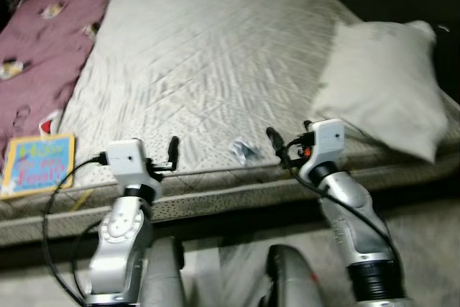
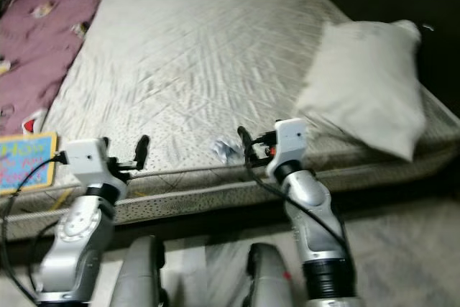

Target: Clean up the room

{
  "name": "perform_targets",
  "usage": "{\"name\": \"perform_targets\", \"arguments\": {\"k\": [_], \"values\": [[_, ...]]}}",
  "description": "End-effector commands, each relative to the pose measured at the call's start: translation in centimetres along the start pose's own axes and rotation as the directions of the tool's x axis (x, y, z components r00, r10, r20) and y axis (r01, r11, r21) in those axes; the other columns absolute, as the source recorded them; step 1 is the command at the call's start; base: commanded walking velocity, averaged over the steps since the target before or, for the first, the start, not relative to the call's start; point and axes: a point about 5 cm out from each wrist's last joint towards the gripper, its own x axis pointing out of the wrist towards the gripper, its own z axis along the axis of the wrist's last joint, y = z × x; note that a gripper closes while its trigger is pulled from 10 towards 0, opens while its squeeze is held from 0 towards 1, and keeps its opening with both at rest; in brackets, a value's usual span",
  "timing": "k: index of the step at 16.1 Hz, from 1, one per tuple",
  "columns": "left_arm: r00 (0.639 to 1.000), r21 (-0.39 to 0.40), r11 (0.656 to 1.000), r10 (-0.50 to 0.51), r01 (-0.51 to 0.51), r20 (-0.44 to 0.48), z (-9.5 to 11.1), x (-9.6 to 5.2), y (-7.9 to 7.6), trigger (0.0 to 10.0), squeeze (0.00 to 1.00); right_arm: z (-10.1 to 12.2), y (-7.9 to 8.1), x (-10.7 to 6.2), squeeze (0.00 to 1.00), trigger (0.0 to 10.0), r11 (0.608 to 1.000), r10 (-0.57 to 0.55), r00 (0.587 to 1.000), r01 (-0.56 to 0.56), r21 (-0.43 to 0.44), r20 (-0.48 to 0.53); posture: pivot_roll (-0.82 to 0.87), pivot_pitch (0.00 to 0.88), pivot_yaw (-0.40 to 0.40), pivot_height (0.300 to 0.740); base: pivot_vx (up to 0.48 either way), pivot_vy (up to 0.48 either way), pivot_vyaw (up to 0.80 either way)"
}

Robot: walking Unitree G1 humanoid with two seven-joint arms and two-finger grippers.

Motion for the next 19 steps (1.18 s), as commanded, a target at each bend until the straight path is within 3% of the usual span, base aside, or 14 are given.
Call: {"name": "perform_targets", "arguments": {"k": [1,4,10,19], "values": [[1.000,0.002,1.000,0.002,-0.002,0.008,0.38,0.08,0.04,10.0,0.00,0.52,0.05,0.11,0.00,10.0,1.000,0.002,1.000,-0.002,0.001,0.019,-0.08,0.029,0.002,0.589,0.382,0.000,0.00],[1.000,0.001,1.000,0.003,-0.003,0.008,0.39,0.14,0.03,10.0,0.00,0.65,0.11,0.17,0.00,10.0,1.000,0.012,1.000,-0.012,-0.006,0.025,-0.08,0.030,0.001,0.589,0.363,0.000,0.00],[1.000,-0.009,1.000,0.010,-0.010,-0.007,0.17,0.23,-0.17,10.0,0.00,0.81,0.25,0.17,0.00,10.0,0.999,0.029,0.999,-0.028,-0.032,0.034,-0.08,0.025,-0.003,0.589,0.000,0.000,0.00],[0.999,-0.004,0.999,0.033,-0.033,-0.034,-0.14,-0.05,-0.01,10.0,0.00,-0.12,0.80,0.36,0.00,10.0,0.996,0.081,0.996,-0.082,-0.036,-0.022,-0.06,0.028,-0.009,0.589,0.000,0.000,0.66]]}}
